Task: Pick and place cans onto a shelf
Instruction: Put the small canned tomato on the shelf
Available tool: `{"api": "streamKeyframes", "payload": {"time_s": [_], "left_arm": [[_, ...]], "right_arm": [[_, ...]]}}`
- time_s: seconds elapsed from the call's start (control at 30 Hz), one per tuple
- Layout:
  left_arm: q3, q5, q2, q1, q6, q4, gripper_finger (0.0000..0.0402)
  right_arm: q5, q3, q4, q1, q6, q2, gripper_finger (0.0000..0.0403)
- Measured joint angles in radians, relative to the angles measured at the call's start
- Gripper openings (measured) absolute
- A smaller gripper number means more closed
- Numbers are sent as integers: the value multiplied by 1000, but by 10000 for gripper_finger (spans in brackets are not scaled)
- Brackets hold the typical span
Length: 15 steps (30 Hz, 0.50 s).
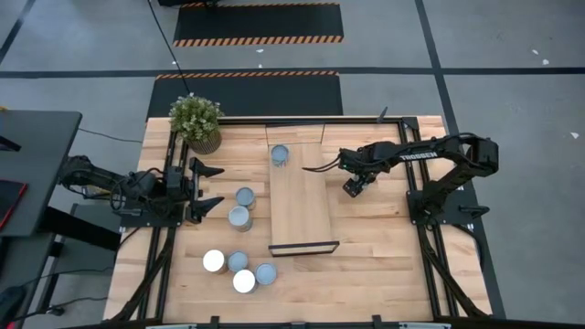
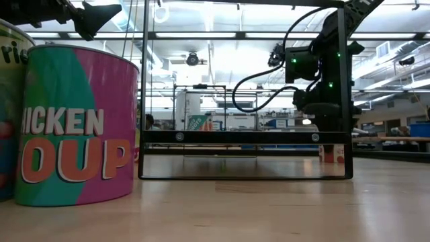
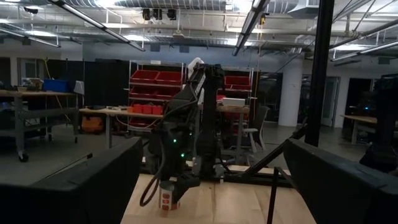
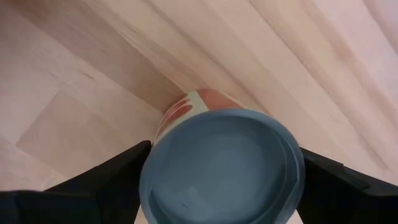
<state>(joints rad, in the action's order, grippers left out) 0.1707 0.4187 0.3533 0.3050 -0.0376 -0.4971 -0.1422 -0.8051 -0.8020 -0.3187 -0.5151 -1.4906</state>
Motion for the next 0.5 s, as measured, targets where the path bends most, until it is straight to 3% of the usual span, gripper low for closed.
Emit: {"api": "streamKeyframes", "payload": {"time_s": [0.27,0.5], "left_arm": [[0,0,0,0,0,0,396],[0,0,0,0,0,-1,396]], "right_arm": [[0,0,0,0,30,1,297],[-9,-110,-4,20,211,-1,297]]}}
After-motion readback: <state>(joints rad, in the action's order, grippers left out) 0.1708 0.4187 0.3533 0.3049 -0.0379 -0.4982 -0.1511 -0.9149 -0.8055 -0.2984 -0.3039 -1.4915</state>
